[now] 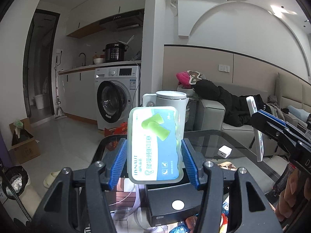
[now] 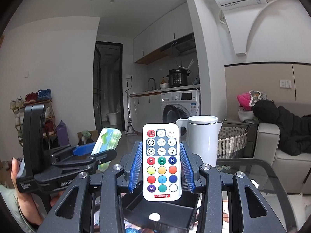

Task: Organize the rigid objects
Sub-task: 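Close the right tool on the remote while the left tool grasps the earplug case, lift both, then carry both items over the black box and lower them inside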

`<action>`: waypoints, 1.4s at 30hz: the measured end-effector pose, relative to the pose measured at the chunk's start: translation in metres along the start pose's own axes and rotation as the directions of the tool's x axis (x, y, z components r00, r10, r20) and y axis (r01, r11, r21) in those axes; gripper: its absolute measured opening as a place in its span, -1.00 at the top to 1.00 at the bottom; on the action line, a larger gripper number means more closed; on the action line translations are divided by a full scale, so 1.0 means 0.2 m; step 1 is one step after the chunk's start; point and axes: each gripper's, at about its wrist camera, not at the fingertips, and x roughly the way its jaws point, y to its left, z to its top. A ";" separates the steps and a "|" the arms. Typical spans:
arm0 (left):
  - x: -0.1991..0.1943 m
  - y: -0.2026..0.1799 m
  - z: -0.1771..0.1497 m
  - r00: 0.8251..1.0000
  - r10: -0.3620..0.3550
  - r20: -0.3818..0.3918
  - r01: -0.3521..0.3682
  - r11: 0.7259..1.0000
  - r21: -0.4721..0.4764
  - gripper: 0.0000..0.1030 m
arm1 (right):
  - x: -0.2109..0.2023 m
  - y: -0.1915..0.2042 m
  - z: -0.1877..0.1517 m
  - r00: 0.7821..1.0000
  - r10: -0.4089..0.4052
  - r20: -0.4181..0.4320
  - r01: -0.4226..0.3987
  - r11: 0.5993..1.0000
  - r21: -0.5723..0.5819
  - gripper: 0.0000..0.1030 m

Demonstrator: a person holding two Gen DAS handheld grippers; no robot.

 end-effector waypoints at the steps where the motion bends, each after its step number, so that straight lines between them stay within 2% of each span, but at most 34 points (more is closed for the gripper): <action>1: 0.02 0.00 0.00 1.000 0.001 -0.003 -0.001 1.000 -0.010 -0.06 | 0.03 -0.02 0.00 1.000 -0.006 0.001 0.006 1.000 0.010 0.24; 7: 0.14 0.03 0.00 1.000 0.001 -0.008 -0.001 0.998 -0.057 -0.06 | 0.20 -0.11 -0.03 0.999 -0.032 -0.023 0.033 0.998 0.050 0.24; 19: 0.26 0.01 -0.04 0.999 -0.014 -0.049 0.011 0.998 -0.054 -0.06 | 0.38 -0.17 -0.08 0.996 -0.015 -0.083 0.020 0.998 0.064 0.24; 23: 0.31 0.01 -0.05 0.995 -0.006 -0.095 0.000 0.998 -0.063 -0.06 | 0.45 -0.21 -0.11 0.990 -0.021 -0.140 0.034 0.995 0.089 0.24; 26: 0.37 -0.02 -0.08 0.986 0.026 -0.163 -0.033 0.999 -0.040 -0.06 | 0.51 -0.22 -0.15 0.982 -0.037 -0.186 0.049 0.997 0.059 0.24; 30: 0.44 -0.05 -0.12 0.971 0.008 -0.238 -0.016 0.999 -0.034 -0.06 | 0.59 -0.23 -0.22 0.962 -0.051 -0.269 0.063 0.997 0.034 0.24; 36: 0.46 -0.07 -0.14 0.960 -0.002 -0.279 -0.003 1.000 -0.021 -0.06 | 0.67 -0.24 -0.29 0.926 -0.015 -0.376 0.035 0.998 0.046 0.24; 39: 0.47 -0.07 -0.15 0.951 -0.017 -0.307 0.012 1.000 -0.019 -0.06 | 0.72 -0.23 -0.32 0.904 -0.004 -0.428 0.023 0.999 0.039 0.24; 42: 0.51 -0.10 -0.17 0.937 -0.004 -0.351 0.010 1.000 0.015 -0.06 | 0.77 -0.24 -0.38 0.870 -0.002 -0.494 0.022 0.999 0.034 0.24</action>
